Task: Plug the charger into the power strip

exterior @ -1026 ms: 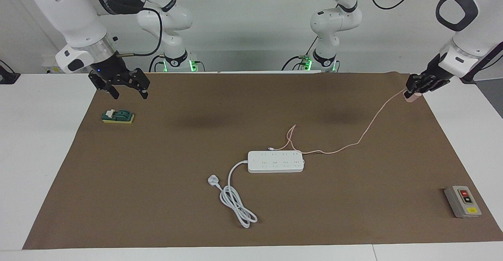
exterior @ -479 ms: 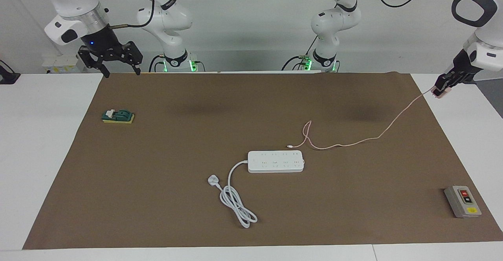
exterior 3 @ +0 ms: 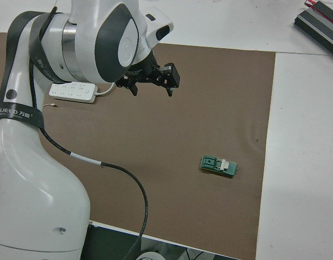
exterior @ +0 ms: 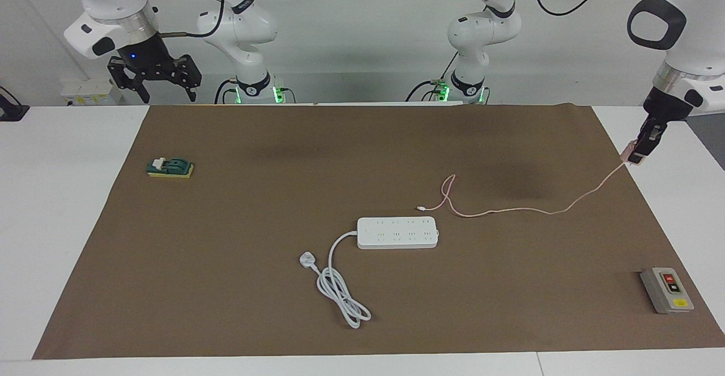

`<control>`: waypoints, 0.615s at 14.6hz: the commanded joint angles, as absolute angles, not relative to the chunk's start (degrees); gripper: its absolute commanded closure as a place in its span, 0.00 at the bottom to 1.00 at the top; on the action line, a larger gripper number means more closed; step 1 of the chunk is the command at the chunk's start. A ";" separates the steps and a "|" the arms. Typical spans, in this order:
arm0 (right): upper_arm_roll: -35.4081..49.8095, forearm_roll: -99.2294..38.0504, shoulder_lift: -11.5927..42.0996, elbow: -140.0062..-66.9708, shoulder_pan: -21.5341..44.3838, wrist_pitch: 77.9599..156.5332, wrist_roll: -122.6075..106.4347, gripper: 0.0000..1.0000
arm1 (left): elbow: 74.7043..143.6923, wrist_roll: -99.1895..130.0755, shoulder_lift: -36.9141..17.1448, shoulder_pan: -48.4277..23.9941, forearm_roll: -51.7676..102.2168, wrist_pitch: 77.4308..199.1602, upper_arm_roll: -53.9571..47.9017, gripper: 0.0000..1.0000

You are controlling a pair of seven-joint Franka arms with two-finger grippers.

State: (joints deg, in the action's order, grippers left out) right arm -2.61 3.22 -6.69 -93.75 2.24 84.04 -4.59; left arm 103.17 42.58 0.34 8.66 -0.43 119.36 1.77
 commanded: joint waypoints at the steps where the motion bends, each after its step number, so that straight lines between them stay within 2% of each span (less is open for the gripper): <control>1: -1.58 3.43 -7.21 -93.78 0.70 83.32 -6.07 0.00 | 104.06 56.03 0.44 5.81 -1.23 123.92 2.37 1.00; 5: -1.76 0.81 -7.21 -93.69 0.62 82.97 -3.26 0.00 | 104.15 76.41 0.09 2.30 -1.14 124.63 2.37 1.00; 9: -1.76 0.35 -7.21 -93.78 0.62 82.97 -2.90 0.00 | 109.58 94.09 1.58 -3.68 -1.05 123.84 2.37 1.00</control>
